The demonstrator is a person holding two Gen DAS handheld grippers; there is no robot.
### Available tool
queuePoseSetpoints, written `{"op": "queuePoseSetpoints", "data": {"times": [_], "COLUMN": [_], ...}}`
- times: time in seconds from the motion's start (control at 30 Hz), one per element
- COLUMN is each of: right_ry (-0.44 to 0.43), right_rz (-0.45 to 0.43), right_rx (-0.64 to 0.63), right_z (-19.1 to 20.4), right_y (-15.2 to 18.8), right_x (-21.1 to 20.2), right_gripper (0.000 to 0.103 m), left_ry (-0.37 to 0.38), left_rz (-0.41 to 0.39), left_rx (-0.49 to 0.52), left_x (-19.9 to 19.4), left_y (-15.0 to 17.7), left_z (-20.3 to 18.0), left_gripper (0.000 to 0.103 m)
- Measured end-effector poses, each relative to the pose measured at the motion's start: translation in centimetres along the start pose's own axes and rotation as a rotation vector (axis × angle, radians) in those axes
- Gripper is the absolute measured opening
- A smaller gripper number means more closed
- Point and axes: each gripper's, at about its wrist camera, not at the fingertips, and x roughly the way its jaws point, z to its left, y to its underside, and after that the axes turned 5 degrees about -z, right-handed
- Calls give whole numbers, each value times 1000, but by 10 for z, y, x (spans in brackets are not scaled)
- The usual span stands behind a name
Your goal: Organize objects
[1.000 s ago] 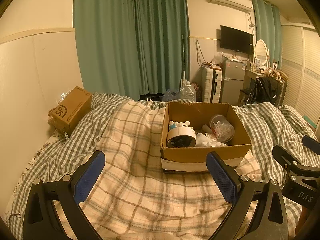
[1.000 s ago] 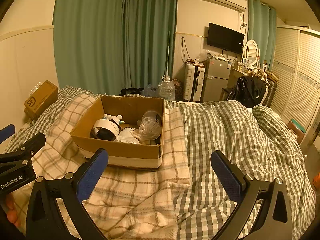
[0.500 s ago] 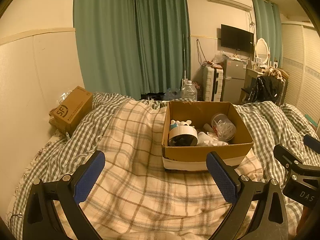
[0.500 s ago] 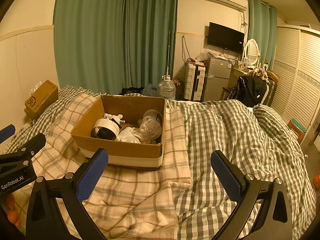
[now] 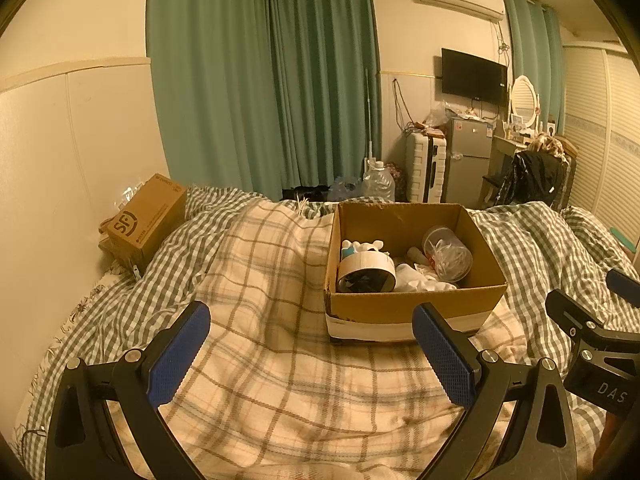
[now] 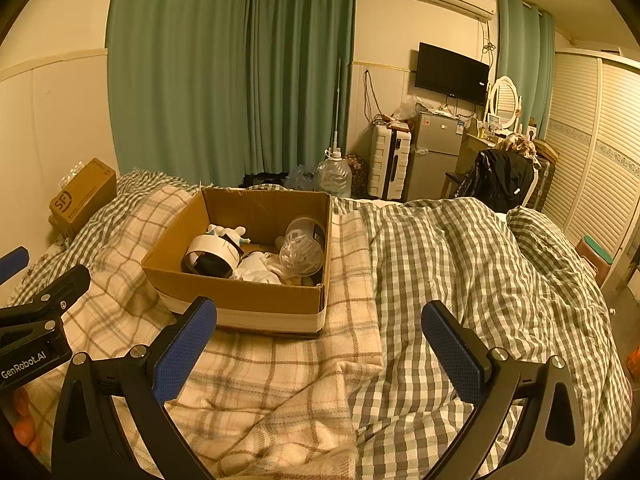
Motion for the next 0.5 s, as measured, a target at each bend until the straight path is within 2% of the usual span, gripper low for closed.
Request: {"op": "queuePoseSetpoints", "data": {"times": [0.5], "right_ry": [-1], "right_rz": [3], "right_rx": [0], "right_z": [0], "right_y": [1], "right_x": [1], "right_gripper": [103], "left_ry": [-9], "left_rz": [-2], "left_rx": [2], "left_x": [-1], "left_y": [3], "left_z": [2], "left_gripper": [103]}}
